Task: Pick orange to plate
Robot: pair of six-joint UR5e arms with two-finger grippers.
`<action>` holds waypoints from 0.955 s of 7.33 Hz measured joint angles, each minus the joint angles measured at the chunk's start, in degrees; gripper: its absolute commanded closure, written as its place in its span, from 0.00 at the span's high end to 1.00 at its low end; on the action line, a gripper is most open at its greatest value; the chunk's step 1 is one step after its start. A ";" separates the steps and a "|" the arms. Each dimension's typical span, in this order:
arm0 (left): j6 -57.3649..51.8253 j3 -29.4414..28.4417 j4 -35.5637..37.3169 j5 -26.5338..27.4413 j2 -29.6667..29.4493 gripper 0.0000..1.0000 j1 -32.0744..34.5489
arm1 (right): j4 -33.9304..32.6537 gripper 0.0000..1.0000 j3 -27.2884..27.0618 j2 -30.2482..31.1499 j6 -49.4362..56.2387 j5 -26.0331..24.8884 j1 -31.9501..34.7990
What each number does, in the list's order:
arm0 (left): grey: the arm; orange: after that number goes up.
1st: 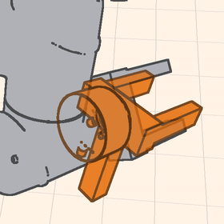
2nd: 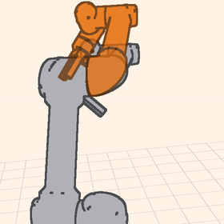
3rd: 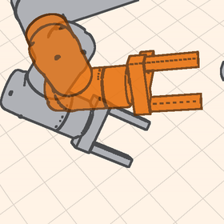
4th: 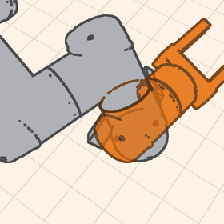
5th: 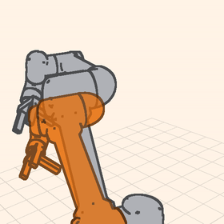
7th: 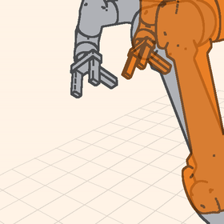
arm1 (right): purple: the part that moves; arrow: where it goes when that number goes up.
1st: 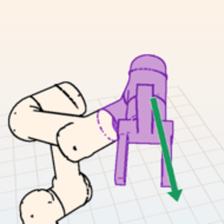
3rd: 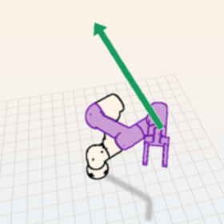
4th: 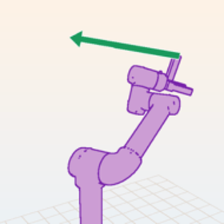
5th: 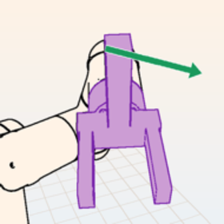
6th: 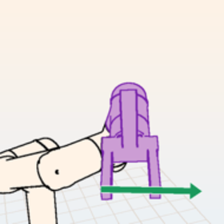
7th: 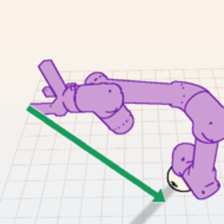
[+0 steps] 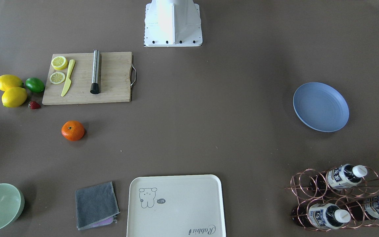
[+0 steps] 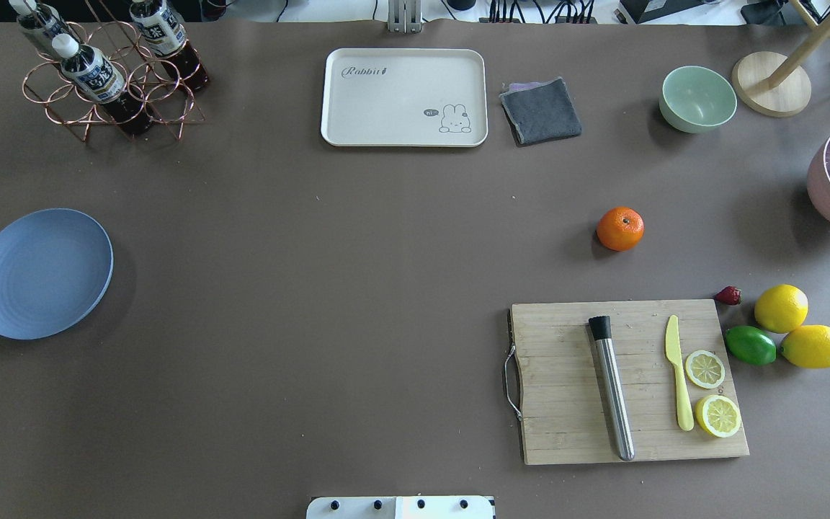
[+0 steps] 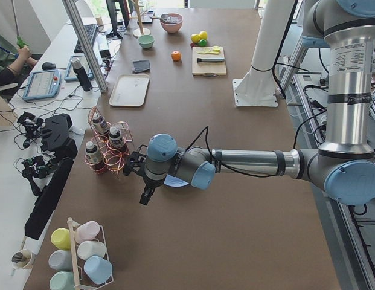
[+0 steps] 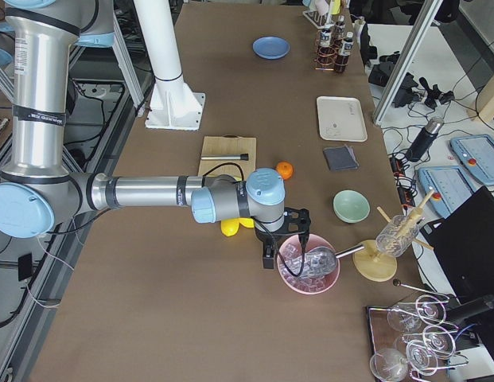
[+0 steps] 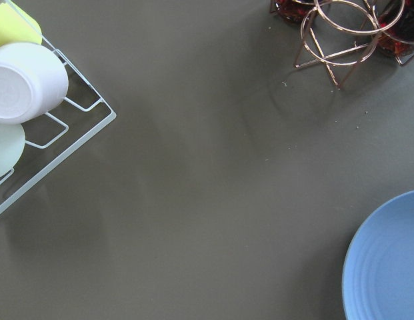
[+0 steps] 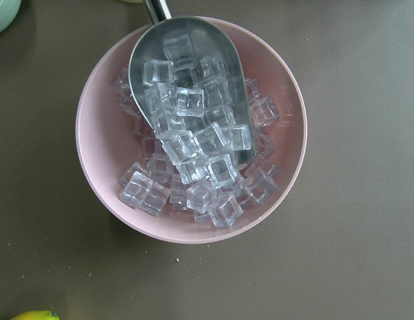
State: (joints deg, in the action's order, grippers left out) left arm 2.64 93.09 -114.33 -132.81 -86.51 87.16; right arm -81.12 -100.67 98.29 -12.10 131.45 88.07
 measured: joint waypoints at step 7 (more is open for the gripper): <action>0.24 -0.33 0.56 -0.51 1.41 0.99 0.33 | 4.30 1.00 0.47 2.21 -0.12 0.23 0.00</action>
State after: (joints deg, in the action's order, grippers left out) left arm 2.88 92.77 -113.76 -133.32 -85.09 87.49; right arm -76.82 -100.20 100.51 -12.22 131.68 88.07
